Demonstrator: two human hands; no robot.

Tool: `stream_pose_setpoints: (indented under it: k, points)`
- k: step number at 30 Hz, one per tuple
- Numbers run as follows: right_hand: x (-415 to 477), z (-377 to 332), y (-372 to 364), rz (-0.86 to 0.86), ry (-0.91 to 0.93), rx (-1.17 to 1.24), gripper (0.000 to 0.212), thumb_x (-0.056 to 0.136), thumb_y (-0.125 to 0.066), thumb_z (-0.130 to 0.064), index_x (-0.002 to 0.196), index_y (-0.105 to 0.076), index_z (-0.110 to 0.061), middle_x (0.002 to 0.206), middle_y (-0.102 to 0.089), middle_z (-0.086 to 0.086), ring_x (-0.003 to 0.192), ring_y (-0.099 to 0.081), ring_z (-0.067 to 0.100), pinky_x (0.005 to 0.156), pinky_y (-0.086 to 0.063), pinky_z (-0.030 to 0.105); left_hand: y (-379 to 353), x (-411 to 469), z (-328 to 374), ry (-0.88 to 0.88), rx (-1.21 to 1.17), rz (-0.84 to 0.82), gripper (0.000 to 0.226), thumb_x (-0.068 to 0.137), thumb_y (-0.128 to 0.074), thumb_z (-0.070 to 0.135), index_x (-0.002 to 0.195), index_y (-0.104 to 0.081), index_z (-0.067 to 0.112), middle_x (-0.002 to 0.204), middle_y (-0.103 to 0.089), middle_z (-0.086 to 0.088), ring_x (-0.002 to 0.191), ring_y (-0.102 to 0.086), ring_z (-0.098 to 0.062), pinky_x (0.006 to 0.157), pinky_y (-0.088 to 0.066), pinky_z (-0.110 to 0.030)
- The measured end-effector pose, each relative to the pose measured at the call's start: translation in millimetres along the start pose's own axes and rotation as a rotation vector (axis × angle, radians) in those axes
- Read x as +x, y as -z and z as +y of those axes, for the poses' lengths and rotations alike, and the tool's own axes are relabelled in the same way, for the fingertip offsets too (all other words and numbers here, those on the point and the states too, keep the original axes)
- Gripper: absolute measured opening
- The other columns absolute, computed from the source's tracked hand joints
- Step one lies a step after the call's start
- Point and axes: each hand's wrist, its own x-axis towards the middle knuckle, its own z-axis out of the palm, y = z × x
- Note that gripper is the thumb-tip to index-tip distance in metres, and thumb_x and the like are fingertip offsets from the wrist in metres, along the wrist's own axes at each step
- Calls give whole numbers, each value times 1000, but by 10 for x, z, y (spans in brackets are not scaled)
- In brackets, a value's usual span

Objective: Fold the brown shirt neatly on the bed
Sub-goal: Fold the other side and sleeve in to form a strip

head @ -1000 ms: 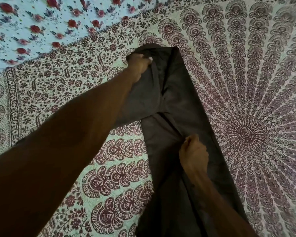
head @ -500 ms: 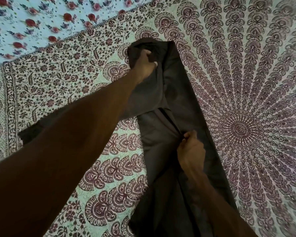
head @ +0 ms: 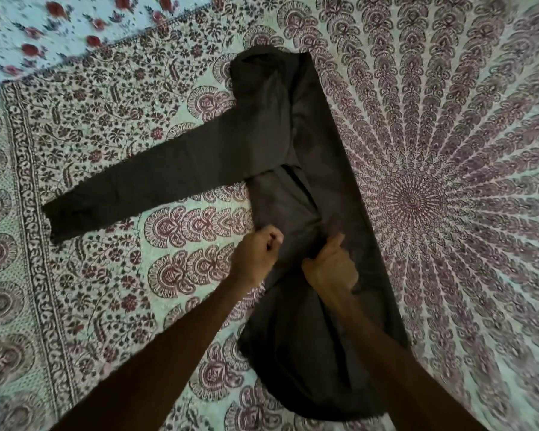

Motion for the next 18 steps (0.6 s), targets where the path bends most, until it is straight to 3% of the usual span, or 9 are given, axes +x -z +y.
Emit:
stream_pose_setpoints:
  k: [2,5,9,12,15,17,18]
  points:
    - [-98,47,-62,4,-6,30,83,87,-58,-32,149,-11,-2,135,-48,19,120,-52,38,96,-43,43,-86,-295,-74,-5,78,-88,15,95,-50,26,96,-65,23,91,-72,-6,85,-67,-26,68,-51,-34]
    - [-179,158,-93,16,19,159,64,86,-59,-29,140,-34,-4,128,-56,18,115,-56,37,94,-46,42,-125,-565,-85,48,129,-163,28,98,-45,35,102,-63,14,100,-68,-14,95,-64,-35,74,-48,-36]
    - [-269,443,3,62,62,211,32,86,-60,-24,117,-62,-18,120,-64,12,112,-60,33,93,-47,36,-134,-790,-32,98,224,-343,40,90,-55,49,98,-63,10,97,-67,-16,96,-63,-33,77,-46,-36]
    - [-351,791,49,7,70,87,26,86,-56,-21,107,-70,-24,116,-68,11,106,-64,33,87,-50,34,-203,-946,91,95,-38,-514,29,88,-64,37,90,-58,9,77,-59,-10,77,-63,-27,65,-43,-33]
    - [-452,1175,64,-52,99,21,24,86,-56,-16,99,-74,-25,109,-71,10,98,-67,32,82,-52,33,-389,-1104,280,247,-311,-706,26,93,-60,28,114,-47,20,88,-57,-2,63,-61,-19,53,-47,-28]
    - [-557,1432,63,-90,112,33,23,87,-57,-10,99,-74,-19,105,-72,13,96,-67,33,82,-52,32,-553,-1198,351,298,-327,-678,37,95,-57,34,125,-46,16,86,-60,-1,62,-62,-17,50,-47,-25]
    - [-608,1534,54,-115,117,52,22,88,-57,-8,102,-73,-14,104,-71,14,98,-65,33,82,-50,30,-607,-1228,354,264,-262,-589,39,93,-58,40,121,-53,13,85,-61,-1,67,-63,-18,55,-46,-26]
